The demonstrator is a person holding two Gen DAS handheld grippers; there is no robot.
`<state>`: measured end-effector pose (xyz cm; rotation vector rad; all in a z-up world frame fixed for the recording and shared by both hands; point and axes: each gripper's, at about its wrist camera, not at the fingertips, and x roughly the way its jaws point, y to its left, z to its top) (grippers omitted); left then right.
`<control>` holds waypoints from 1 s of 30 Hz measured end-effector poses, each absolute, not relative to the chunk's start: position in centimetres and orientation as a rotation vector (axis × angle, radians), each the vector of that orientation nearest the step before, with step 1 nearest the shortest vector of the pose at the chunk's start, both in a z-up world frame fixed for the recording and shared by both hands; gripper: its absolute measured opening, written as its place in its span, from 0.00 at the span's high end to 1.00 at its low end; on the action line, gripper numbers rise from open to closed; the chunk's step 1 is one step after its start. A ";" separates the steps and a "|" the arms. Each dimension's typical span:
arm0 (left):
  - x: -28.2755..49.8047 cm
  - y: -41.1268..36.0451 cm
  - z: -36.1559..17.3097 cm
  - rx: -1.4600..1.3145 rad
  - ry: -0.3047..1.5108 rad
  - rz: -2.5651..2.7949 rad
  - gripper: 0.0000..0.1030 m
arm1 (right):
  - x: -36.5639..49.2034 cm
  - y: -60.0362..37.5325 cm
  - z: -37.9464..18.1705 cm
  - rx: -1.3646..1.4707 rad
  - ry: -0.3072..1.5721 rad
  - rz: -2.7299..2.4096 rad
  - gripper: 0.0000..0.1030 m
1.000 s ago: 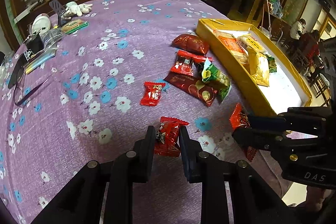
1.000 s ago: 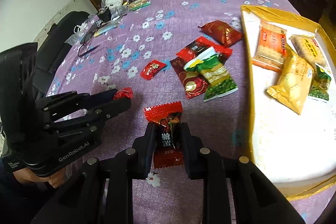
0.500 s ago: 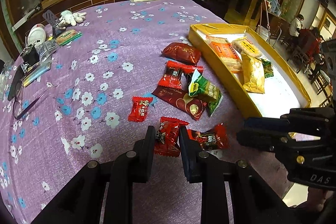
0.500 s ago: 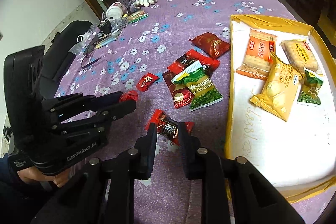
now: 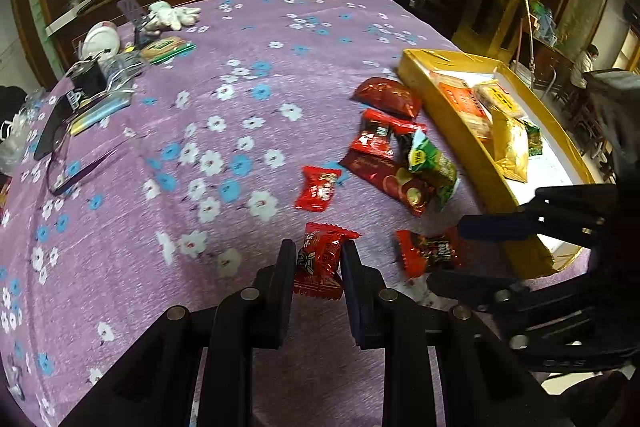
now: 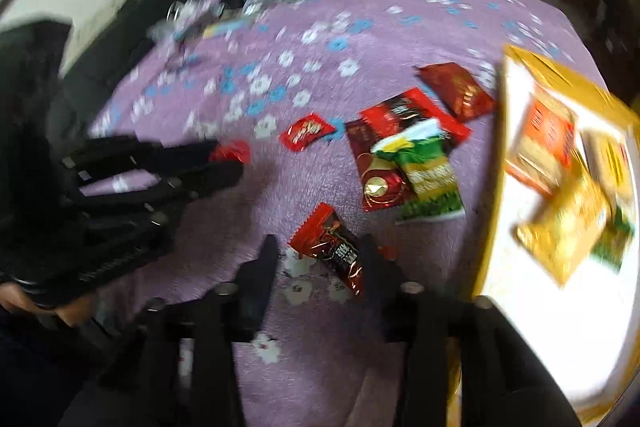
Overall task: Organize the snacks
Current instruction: 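Carry both red candies over the tray with both tools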
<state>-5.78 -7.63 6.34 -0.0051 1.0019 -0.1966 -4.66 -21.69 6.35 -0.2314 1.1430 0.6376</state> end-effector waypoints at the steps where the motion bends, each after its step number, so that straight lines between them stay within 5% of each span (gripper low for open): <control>1: -5.8 -7.4 6.4 -0.008 1.001 -0.194 0.78 | -4.5 -21.2 5.9 -0.278 1.163 0.645 0.55; 6: -6.0 -6.9 6.2 -0.021 1.000 -0.187 0.78 | -4.0 -20.9 4.0 -0.344 1.206 0.608 0.56; 8: -6.0 -6.8 6.1 -0.026 1.004 -0.189 0.78 | -3.4 -21.7 4.0 -0.273 1.211 0.570 0.72; 11: -5.9 -7.0 6.1 -0.024 1.001 -0.196 0.78 | -3.3 -22.3 4.2 -0.183 1.217 0.547 0.75; 30: -4.5 -12.6 7.3 0.044 0.977 -0.341 0.78 | -5.3 -29.9 9.4 0.227 1.086 0.517 0.76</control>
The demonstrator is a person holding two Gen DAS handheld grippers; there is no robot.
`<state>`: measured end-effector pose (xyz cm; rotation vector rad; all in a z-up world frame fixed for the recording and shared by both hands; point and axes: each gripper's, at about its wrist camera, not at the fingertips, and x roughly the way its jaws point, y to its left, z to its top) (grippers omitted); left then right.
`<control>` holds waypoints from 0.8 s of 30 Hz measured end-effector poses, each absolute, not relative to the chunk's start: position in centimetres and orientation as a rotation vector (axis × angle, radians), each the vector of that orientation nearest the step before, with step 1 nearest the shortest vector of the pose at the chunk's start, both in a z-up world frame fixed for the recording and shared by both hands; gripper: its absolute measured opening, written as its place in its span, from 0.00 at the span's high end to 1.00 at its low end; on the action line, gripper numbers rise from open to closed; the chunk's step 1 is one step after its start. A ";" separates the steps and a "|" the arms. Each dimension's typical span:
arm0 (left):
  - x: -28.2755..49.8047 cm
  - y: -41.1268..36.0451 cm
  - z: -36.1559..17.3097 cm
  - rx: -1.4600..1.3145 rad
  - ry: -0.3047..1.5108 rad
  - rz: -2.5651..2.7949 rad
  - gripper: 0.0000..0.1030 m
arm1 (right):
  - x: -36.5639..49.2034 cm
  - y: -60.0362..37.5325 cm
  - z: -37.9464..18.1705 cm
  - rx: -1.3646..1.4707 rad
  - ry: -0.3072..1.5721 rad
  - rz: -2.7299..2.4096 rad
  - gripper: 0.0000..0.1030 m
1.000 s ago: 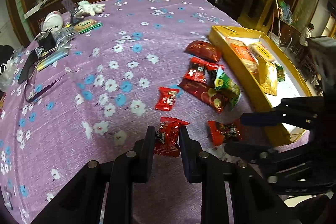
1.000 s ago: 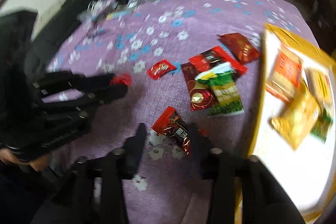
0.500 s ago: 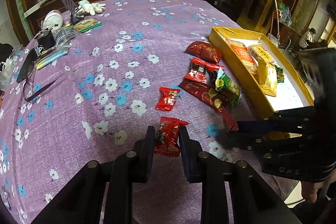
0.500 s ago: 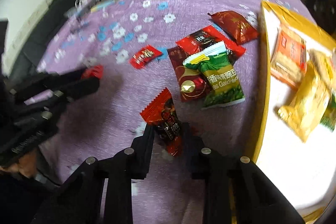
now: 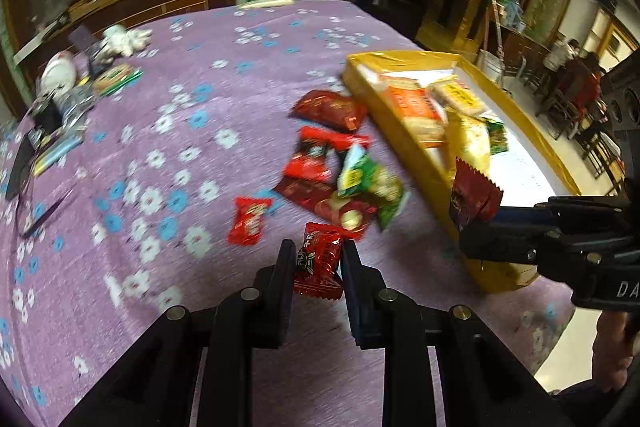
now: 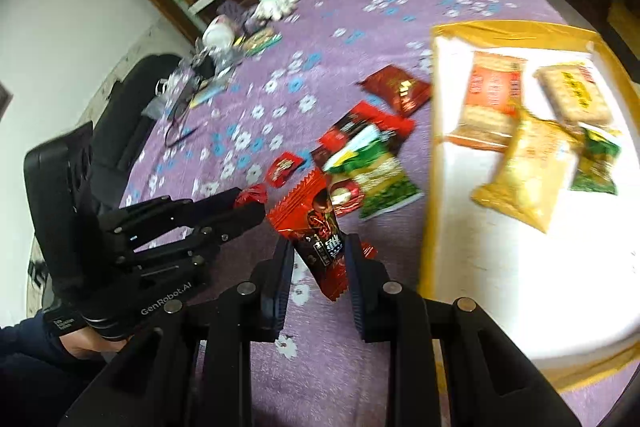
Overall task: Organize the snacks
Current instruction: 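Carry both red candies over the tray with both tools, then open both tools to drop the red candies into the tray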
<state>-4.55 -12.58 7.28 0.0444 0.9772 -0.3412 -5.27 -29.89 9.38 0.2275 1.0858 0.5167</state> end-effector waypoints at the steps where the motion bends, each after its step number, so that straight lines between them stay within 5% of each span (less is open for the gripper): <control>1: -4.5 -13.0 7.4 0.050 0.975 -0.351 0.78 | -5.4 -30.8 9.6 0.245 1.076 0.494 0.76; 24: -6.3 -27.3 7.4 0.268 0.960 -0.667 0.78 | -7.4 -42.4 7.7 0.426 1.066 0.170 0.76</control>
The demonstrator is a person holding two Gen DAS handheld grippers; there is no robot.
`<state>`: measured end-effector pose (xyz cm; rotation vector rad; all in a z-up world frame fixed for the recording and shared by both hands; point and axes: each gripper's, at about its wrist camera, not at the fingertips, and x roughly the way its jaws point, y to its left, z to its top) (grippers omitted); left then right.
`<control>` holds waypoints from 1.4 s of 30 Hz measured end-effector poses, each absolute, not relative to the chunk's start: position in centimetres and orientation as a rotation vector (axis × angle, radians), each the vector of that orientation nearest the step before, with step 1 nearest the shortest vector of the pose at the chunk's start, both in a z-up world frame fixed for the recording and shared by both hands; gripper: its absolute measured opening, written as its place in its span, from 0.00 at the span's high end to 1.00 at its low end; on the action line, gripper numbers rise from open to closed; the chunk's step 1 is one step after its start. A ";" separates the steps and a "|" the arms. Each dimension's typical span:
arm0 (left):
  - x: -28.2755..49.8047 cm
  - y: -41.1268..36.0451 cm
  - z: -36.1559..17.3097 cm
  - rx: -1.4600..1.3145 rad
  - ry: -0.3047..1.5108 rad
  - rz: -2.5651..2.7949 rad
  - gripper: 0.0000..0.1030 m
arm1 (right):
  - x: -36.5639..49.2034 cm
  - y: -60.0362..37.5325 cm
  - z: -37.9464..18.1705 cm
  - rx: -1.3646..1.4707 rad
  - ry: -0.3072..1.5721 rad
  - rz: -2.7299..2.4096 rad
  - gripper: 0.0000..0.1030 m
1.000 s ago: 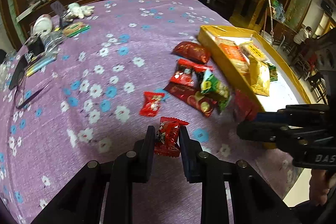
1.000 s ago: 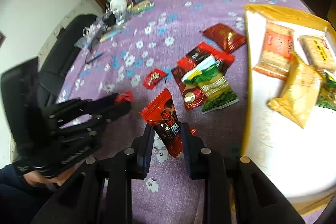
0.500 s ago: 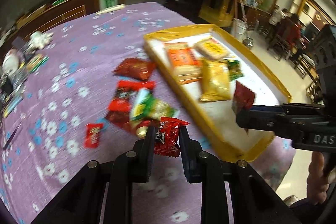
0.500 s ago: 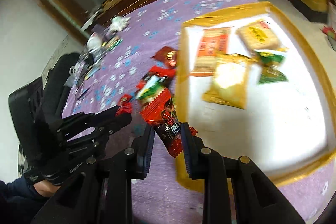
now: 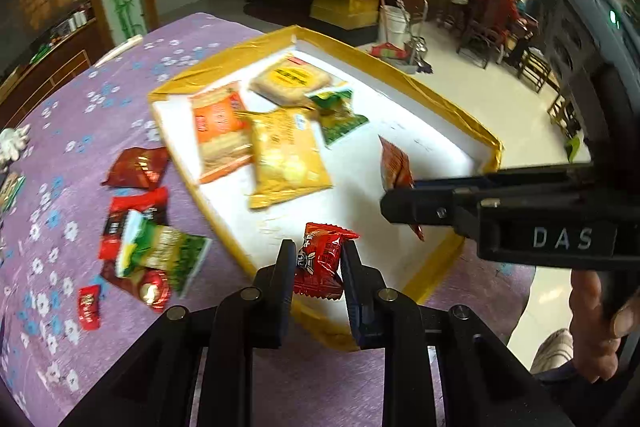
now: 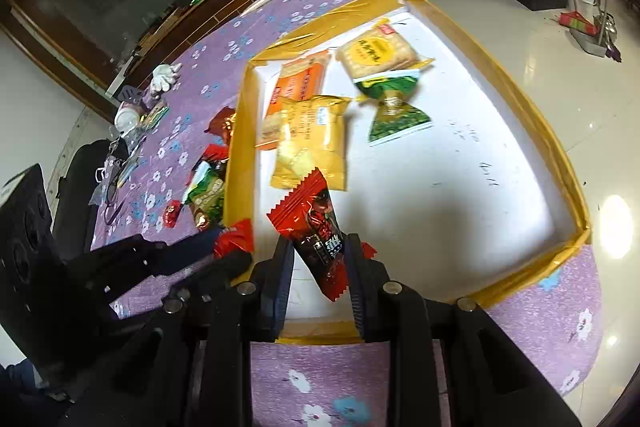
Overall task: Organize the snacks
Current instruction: 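Open both tools to drop the red candies into the tray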
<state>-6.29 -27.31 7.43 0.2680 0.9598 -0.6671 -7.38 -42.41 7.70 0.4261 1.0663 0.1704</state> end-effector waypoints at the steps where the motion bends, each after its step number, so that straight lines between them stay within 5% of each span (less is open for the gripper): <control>1: -6.3 -27.6 7.2 0.274 0.966 -0.671 0.78 | -7.4 -42.6 7.7 0.424 1.066 0.165 0.76; 31: -6.7 -29.0 4.8 0.310 0.987 -0.649 0.77 | -7.2 -42.7 5.8 0.366 1.156 0.159 0.75; 34: -6.8 -29.2 4.9 0.310 0.987 -0.658 0.70 | -7.2 -42.6 6.0 0.357 1.156 0.158 0.74; 38: -7.2 -29.3 5.3 0.310 0.965 -0.664 0.48 | -7.4 -42.8 6.3 0.358 1.145 0.155 0.74; 42: -7.0 -29.0 5.6 0.295 0.960 -0.654 0.47 | -7.5 -43.1 6.8 0.367 1.125 0.149 0.72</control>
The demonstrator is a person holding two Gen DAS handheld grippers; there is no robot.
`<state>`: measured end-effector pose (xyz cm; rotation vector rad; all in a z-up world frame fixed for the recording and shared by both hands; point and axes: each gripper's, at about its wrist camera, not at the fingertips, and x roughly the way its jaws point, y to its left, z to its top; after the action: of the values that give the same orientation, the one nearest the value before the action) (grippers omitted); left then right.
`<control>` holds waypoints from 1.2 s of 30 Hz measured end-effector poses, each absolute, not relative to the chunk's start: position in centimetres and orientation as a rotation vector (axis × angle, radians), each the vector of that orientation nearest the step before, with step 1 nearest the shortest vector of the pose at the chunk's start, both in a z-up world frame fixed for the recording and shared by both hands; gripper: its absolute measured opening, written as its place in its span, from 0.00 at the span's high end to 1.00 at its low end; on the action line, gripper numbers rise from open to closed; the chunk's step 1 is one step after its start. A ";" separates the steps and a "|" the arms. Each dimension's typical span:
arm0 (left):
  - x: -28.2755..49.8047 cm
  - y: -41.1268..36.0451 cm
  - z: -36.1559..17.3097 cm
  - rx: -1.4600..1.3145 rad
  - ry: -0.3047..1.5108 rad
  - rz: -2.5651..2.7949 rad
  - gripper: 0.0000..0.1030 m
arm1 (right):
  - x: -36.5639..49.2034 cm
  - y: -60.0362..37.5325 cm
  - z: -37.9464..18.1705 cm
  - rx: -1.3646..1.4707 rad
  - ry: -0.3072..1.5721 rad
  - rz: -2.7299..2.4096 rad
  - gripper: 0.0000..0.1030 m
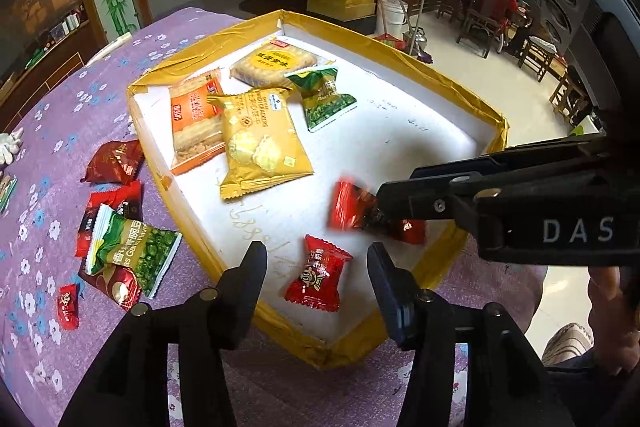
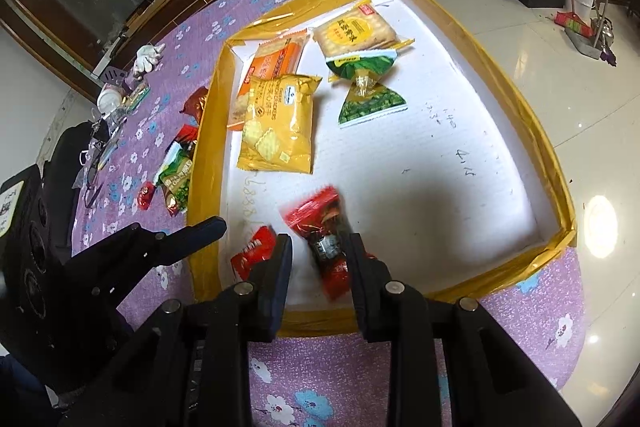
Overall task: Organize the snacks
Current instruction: 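Open both tools to drop the red candies into the tray, then withdraw both tools from the tray toward the candy pile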
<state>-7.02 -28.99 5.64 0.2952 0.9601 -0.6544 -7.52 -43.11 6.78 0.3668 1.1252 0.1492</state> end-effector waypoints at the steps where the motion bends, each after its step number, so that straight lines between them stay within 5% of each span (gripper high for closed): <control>1: -7.0 -28.9 5.8 0.291 0.958 -0.652 0.47 | -7.6 -43.2 6.9 0.369 1.118 0.146 0.72; 36: -4.9 -16.8 8.0 0.011 0.914 -0.493 0.42 | -6.5 -37.1 7.9 0.279 1.099 0.200 0.71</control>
<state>-4.92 -16.77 8.00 0.0108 0.9141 -0.4927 -6.48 -37.09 7.87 0.2785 1.0991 0.1996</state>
